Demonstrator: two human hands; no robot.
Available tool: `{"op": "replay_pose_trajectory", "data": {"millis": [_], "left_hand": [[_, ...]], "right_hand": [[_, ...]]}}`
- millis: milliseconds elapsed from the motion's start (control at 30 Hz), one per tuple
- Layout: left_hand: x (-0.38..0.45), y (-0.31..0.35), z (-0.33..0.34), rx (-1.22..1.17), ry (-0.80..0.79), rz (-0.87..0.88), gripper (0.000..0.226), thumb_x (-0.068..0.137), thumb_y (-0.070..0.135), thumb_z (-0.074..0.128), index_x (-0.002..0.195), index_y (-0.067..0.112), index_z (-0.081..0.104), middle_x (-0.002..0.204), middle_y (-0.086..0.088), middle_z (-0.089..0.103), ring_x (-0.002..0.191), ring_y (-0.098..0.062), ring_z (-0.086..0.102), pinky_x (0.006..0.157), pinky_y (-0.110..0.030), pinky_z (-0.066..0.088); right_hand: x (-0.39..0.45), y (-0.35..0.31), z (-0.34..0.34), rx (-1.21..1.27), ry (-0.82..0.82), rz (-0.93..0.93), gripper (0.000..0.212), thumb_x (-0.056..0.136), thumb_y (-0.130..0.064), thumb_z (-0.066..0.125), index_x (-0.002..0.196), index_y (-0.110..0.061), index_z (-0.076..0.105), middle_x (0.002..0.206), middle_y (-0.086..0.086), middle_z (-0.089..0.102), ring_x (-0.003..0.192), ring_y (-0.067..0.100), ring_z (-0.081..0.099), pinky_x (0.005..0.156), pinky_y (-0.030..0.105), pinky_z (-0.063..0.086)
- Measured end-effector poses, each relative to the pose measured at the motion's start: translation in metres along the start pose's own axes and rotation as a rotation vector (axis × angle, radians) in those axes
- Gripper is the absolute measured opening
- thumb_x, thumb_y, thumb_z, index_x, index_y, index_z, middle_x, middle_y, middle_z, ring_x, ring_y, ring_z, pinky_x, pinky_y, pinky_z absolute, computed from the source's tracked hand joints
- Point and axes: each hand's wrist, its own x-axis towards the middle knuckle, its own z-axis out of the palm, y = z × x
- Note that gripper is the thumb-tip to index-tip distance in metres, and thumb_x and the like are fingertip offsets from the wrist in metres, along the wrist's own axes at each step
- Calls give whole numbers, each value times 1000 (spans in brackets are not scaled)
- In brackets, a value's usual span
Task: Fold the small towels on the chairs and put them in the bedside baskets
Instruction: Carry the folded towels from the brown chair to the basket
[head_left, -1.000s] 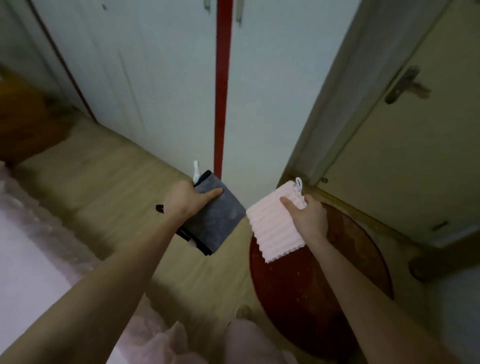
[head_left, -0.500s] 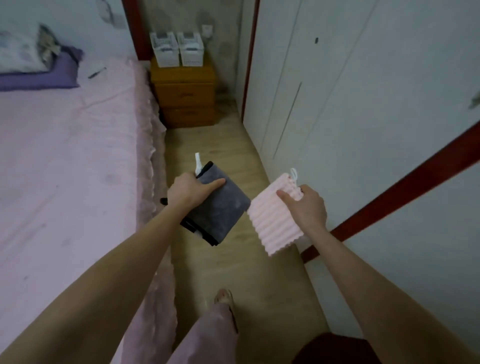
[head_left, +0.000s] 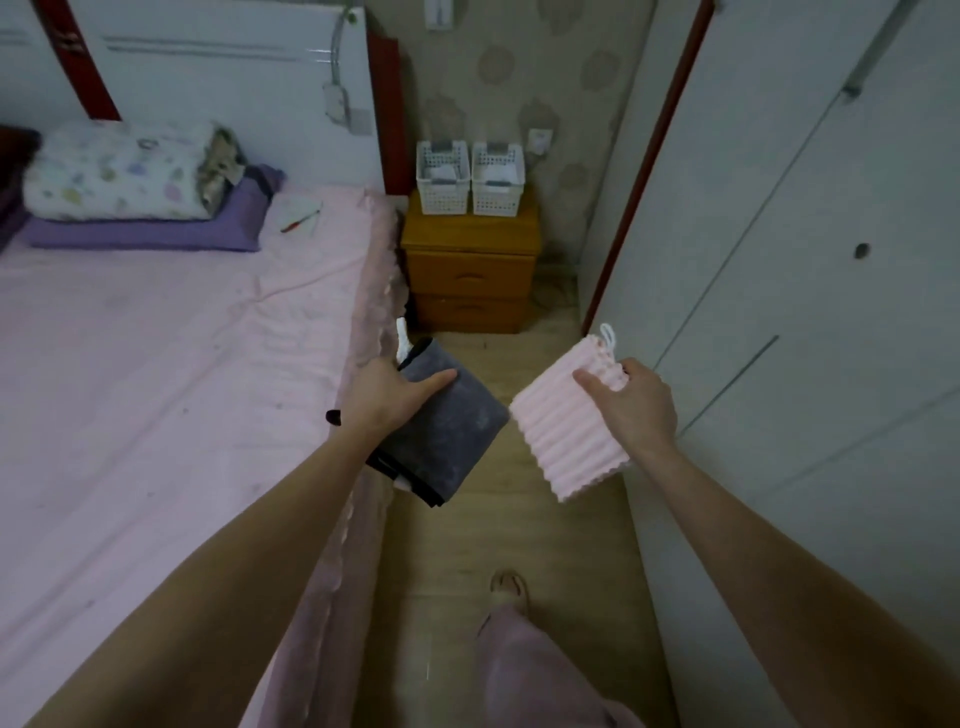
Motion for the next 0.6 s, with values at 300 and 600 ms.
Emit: {"op": "replay_pose_trajectory", "data": {"millis": [300, 600], "left_hand": [[228, 52, -11, -3, 67, -170, 69, 75, 71, 62, 111, 11, 60, 110, -13, 65, 100, -34, 62, 78, -36, 44], [465, 59, -1, 27, 24, -261, 76, 73, 76, 59, 111, 9, 60, 111, -15, 65, 99, -35, 62, 78, -38, 45]], "right_hand": [[255, -88, 57, 20, -122, -56, 43, 87, -57, 61, 109, -19, 59, 94, -5, 61, 71, 5, 54, 57, 21, 35], [458, -138, 143, 32, -117, -1, 39, 85, -56, 64, 97, -21, 55, 92, -5, 58, 79, 14, 55, 71, 31, 46]]}}
